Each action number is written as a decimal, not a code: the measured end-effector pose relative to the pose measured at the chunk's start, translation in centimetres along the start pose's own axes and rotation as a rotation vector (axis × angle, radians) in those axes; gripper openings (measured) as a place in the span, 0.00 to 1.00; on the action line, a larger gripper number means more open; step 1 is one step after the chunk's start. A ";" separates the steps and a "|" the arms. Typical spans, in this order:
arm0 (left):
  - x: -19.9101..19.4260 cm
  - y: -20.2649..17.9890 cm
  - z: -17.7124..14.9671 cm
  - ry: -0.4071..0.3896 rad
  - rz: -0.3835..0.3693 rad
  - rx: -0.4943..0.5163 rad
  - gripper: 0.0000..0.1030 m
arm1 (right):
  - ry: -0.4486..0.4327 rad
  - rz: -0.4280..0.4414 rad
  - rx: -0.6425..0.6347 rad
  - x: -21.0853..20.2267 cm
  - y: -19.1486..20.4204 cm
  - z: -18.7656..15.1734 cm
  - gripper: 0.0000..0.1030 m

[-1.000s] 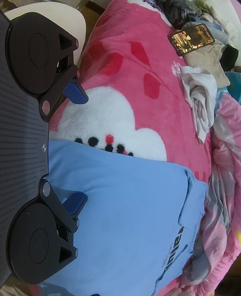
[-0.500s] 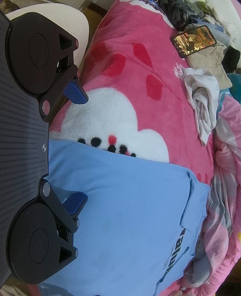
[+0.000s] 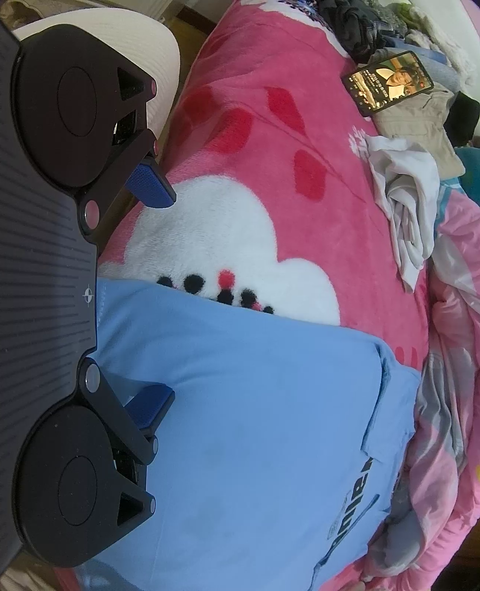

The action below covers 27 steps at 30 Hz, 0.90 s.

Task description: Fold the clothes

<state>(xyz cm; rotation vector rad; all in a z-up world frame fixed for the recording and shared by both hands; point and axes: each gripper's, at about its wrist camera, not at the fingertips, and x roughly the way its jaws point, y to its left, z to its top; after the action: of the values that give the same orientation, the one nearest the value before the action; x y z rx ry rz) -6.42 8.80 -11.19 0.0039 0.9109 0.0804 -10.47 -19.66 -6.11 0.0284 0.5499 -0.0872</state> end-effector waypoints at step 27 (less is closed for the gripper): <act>0.1 -0.5 -0.7 -0.068 0.002 0.079 1.00 | -0.005 0.029 -0.042 2.5 0.4 -2.6 1.00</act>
<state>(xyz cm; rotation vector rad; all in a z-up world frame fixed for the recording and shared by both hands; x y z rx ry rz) -6.88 8.32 -11.67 0.0805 0.8456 0.0456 -9.65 -19.30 -9.61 -0.0049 0.5458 -0.0471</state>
